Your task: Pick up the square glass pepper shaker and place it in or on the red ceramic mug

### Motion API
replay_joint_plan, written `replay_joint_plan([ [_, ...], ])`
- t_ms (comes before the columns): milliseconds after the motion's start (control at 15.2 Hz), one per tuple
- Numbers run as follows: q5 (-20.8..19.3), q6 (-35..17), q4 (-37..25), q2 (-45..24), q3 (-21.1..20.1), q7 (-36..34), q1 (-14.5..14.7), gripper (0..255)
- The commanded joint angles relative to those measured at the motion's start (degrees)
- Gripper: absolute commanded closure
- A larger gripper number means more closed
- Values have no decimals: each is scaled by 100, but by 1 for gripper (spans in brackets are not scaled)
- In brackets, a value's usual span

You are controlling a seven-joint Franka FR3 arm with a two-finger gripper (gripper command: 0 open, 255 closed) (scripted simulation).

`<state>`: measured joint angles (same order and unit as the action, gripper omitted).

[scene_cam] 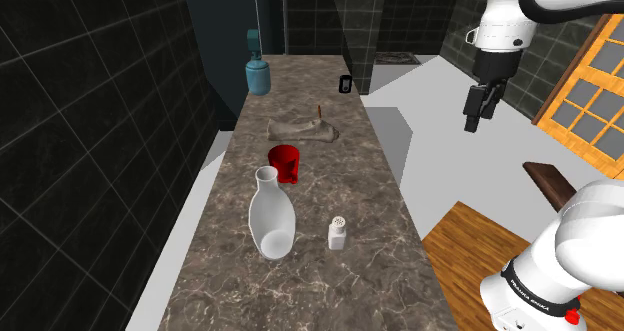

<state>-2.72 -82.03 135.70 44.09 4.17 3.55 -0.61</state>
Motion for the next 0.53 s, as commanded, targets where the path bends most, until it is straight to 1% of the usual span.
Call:
replay_joint_plan([
  [0, 0, 0, 0, 0, 0, 0, 0, 0],
  [462, 608, -1012, 557, -191, -702, -674, 370, 0],
])
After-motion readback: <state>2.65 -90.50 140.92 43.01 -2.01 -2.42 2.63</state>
